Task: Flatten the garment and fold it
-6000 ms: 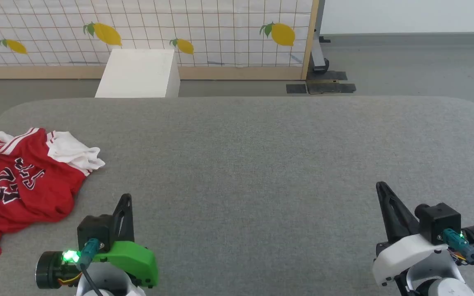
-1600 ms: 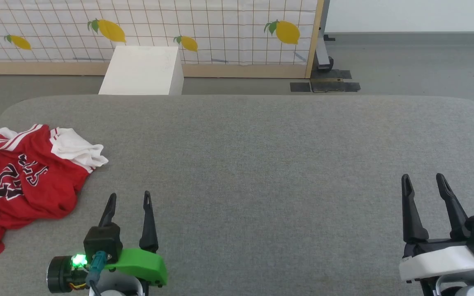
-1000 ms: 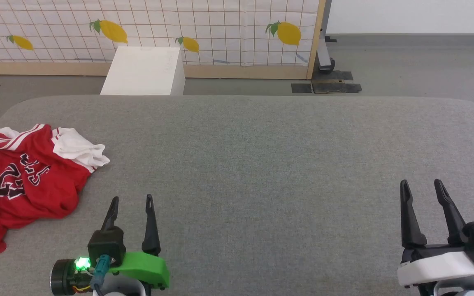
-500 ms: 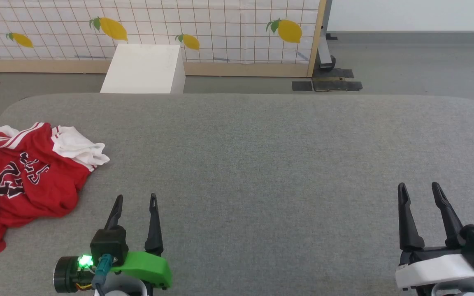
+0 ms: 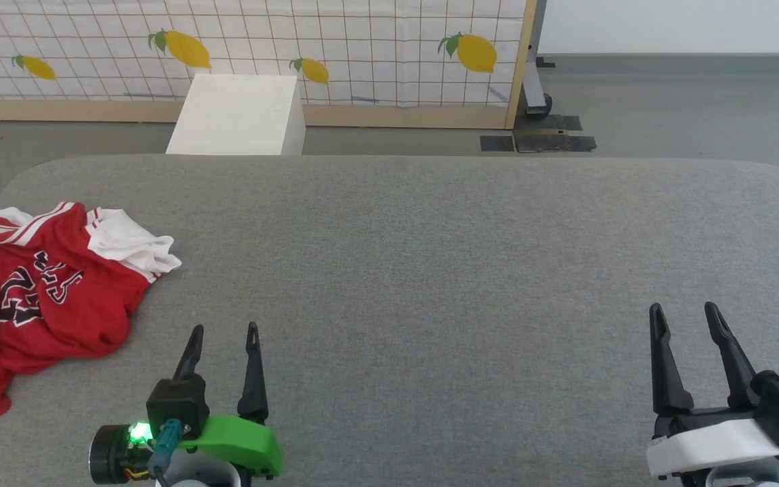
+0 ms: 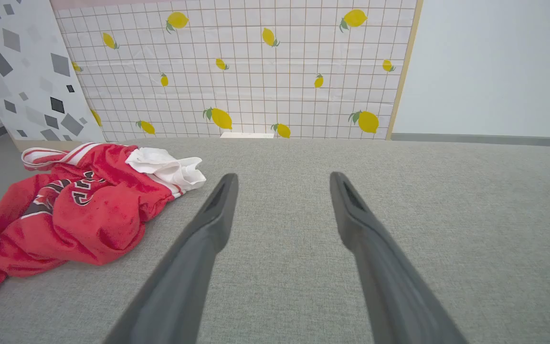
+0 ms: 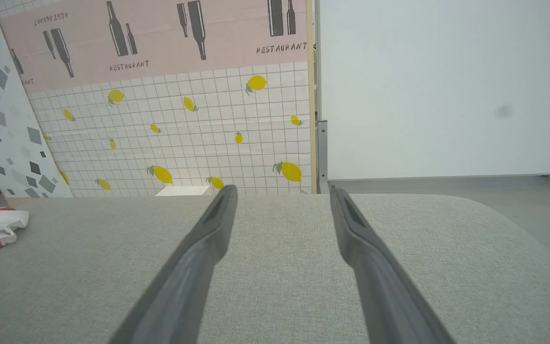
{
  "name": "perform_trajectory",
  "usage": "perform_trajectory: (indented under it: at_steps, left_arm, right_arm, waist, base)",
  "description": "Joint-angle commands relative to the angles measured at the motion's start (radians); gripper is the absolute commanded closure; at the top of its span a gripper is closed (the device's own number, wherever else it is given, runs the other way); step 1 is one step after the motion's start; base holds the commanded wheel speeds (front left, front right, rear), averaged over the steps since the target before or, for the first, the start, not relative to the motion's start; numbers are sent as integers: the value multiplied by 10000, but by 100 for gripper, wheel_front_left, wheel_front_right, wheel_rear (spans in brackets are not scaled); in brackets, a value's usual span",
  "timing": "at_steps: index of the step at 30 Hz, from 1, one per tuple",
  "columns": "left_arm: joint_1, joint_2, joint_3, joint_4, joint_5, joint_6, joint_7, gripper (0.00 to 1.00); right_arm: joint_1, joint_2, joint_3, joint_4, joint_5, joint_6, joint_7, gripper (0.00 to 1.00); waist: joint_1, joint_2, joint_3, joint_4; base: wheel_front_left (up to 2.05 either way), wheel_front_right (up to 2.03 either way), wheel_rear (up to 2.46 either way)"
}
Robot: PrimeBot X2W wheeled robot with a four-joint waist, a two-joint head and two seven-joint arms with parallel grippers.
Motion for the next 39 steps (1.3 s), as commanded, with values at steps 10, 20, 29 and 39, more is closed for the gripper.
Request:
perform_trajectory:
  at_steps: [10,20,29,39]
  left_arm:
    - [-194,-32,56,48,88,100,-45,0]
    - [-362,-32,175,35,226,249,-45,0]
    - [-397,-32,385,-47,220,374,-45,0]
    - [-351,-32,572,-218,152,501,-46,0]
  right_arm:
    - [148,20,27,25,-16,-15,-59,0]
    - [115,20,33,20,-205,-15,-59,0]
    - [79,20,45,26,-384,-15,-59,0]
    - [94,20,95,2,-506,-15,-59,0]
  waist:
    - [0,0,35,97]
    - [0,0,234,739]
    - [0,0,342,1899]
    - [0,0,392,3244]
  base:
    - [0,0,0]
    - [0,0,0]
    - [0,0,0]
    - [0,0,0]
